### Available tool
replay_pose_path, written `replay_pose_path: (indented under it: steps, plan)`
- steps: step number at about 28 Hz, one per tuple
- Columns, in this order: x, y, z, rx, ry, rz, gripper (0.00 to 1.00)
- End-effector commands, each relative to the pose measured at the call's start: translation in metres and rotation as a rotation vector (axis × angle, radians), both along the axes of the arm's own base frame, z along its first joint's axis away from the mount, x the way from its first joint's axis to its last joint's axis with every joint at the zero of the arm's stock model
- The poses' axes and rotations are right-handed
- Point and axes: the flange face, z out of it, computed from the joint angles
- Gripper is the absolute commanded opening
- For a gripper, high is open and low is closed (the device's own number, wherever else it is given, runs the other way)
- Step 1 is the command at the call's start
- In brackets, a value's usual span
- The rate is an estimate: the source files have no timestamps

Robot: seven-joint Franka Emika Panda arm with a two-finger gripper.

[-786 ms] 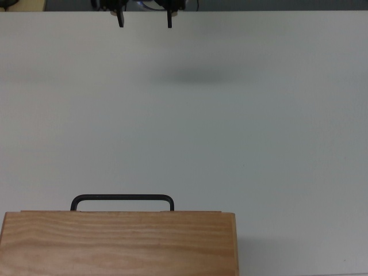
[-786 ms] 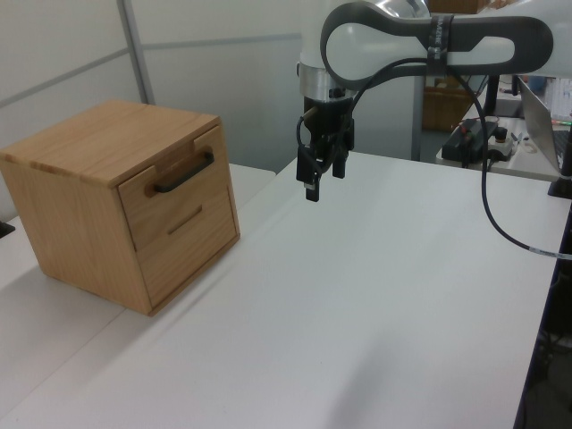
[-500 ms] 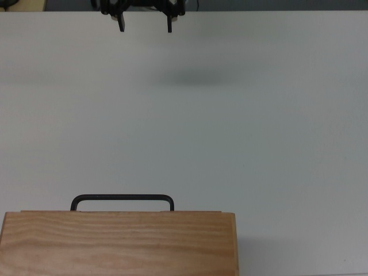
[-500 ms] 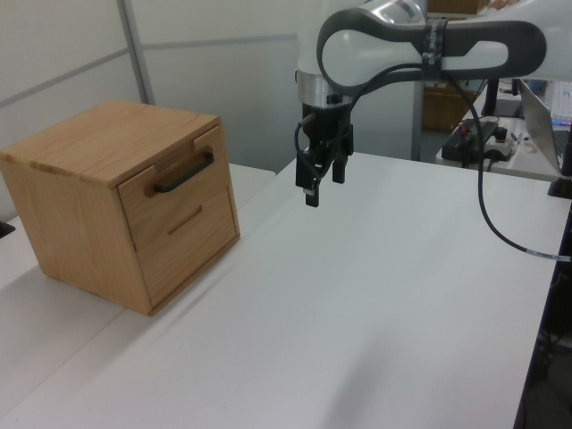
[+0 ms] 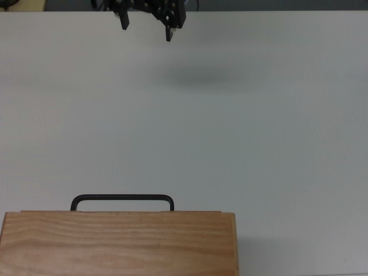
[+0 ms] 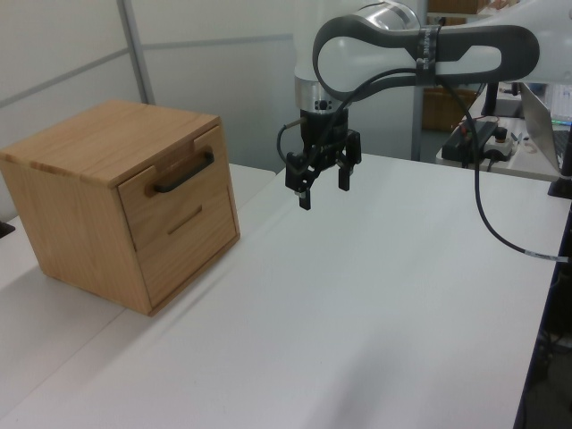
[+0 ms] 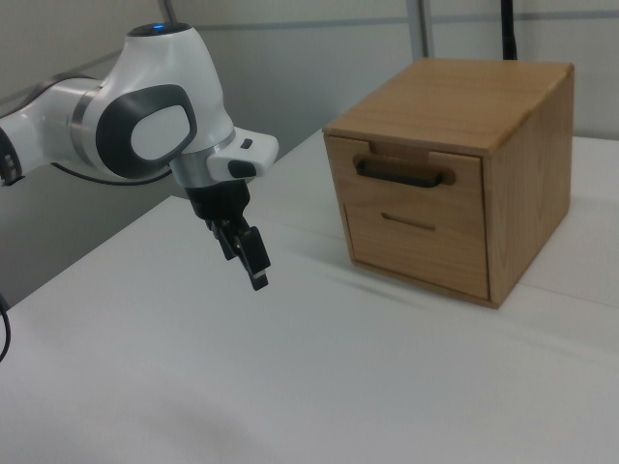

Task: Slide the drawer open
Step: 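Open the gripper and move it toward the upper drawer's black handle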

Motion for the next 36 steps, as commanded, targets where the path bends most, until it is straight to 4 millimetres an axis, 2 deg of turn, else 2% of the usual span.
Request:
replay_pose_path:
  steps: [1,6,10,19,23,26,36]
  plan:
    - [-0.009,0.007,-0.008,-0.009,0.090,-0.068,1.00]
    - [-0.012,-0.001,-0.010,0.015,0.160,-0.131,1.00]
    - [-0.009,0.000,-0.011,0.030,0.161,-0.339,1.00]
    - [0.001,0.000,-0.004,0.031,0.142,-0.583,1.00]
    - [0.023,0.000,-0.004,0.061,0.062,-0.738,1.00]
    - [0.046,-0.002,-0.018,0.093,-0.002,-0.858,1.00]
    - [0.093,-0.010,-0.039,0.208,-0.193,-0.991,1.00]
